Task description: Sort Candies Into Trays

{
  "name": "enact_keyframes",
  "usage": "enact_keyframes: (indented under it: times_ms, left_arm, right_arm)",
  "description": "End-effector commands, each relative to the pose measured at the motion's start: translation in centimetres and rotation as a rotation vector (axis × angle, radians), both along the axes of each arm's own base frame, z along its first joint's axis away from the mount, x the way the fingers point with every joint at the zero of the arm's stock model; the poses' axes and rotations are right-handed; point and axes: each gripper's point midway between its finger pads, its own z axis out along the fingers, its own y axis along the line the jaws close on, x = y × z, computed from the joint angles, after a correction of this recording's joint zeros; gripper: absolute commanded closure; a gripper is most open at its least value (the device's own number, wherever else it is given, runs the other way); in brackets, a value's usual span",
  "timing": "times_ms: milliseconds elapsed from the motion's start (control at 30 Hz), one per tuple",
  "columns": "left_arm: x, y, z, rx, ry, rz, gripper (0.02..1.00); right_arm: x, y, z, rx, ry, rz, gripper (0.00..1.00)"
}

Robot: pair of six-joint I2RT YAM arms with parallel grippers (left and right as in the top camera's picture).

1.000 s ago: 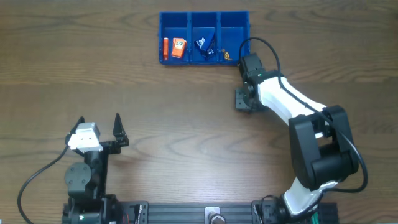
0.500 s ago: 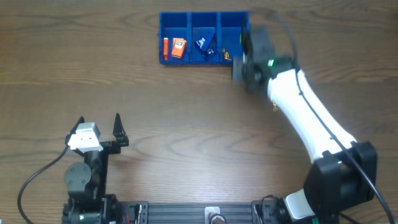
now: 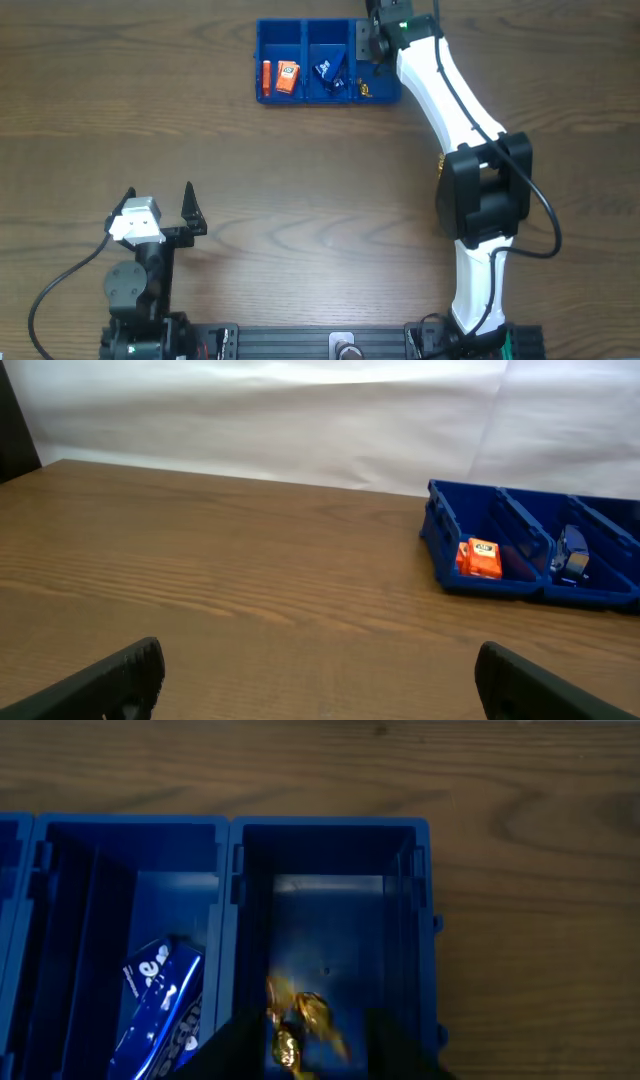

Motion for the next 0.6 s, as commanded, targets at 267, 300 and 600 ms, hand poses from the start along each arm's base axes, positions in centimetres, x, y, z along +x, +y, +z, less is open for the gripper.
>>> enact_keyframes:
  times_ms: [267, 300, 600]
  left_arm:
    - [-0.1, 0.1, -1.7, 0.0, 0.049, 0.005, 0.02]
    - [-0.1, 0.1, -1.7, 0.0, 0.05, 0.005, 0.02]
    - [-0.1, 0.1, -1.7, 0.0, 0.05, 0.005, 0.02]
  right_arm:
    - [-6.6, -7.3, 2.8, -0.072, 0.119, -0.017, 0.154]
    - [-7.8, -8.1, 2.7, -0.073, 0.127, -0.027, 0.154]
    - [-19.7, -12.9, -10.1, -0.006, 0.443, -0.119, 0.161]
